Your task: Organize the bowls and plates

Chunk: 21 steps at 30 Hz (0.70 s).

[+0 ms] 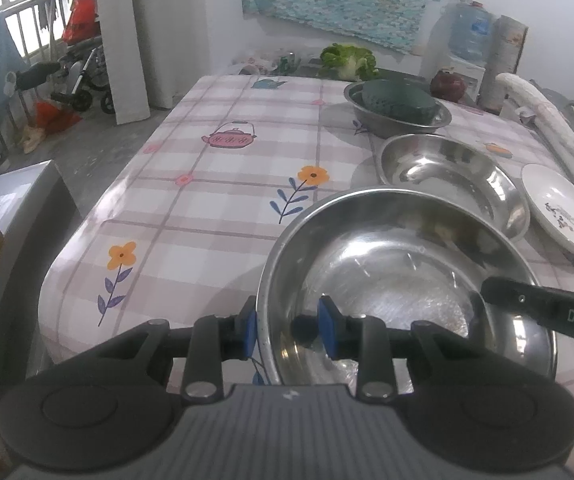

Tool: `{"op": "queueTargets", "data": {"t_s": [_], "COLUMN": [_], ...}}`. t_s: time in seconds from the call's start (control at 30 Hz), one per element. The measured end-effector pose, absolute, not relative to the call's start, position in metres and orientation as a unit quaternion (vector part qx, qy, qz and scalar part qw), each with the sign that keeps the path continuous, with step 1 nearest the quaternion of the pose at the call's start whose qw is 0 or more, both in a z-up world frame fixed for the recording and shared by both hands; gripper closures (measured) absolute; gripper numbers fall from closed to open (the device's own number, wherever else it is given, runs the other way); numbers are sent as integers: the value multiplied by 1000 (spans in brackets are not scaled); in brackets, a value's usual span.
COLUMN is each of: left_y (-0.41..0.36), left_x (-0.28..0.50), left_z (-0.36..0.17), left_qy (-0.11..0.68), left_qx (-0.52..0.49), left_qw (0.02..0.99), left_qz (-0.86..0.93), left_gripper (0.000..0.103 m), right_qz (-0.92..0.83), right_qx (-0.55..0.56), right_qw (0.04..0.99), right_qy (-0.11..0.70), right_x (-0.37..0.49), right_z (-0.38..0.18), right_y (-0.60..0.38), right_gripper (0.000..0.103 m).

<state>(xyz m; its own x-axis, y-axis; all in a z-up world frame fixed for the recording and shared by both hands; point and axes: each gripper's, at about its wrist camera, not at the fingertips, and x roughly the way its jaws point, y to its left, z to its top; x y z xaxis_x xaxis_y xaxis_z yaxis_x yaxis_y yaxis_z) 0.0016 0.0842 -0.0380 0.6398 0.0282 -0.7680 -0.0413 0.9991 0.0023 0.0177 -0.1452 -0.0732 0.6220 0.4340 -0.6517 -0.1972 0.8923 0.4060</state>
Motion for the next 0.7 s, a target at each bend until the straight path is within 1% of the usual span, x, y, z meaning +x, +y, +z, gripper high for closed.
{"op": "queueTargets", "data": {"t_s": [0.7], "left_y": [64], "left_x": [17], "left_z": [-30], "left_qy": [417], "left_qx": [6], "left_qw": [909], "left_qz": [3], "left_gripper": [71], "right_qz": [157], "right_qx": [168], "right_qw": [893], "right_qy": [388], "right_x": [16], "right_z": [-66], "right_y": [-167], "right_gripper": [87]}}
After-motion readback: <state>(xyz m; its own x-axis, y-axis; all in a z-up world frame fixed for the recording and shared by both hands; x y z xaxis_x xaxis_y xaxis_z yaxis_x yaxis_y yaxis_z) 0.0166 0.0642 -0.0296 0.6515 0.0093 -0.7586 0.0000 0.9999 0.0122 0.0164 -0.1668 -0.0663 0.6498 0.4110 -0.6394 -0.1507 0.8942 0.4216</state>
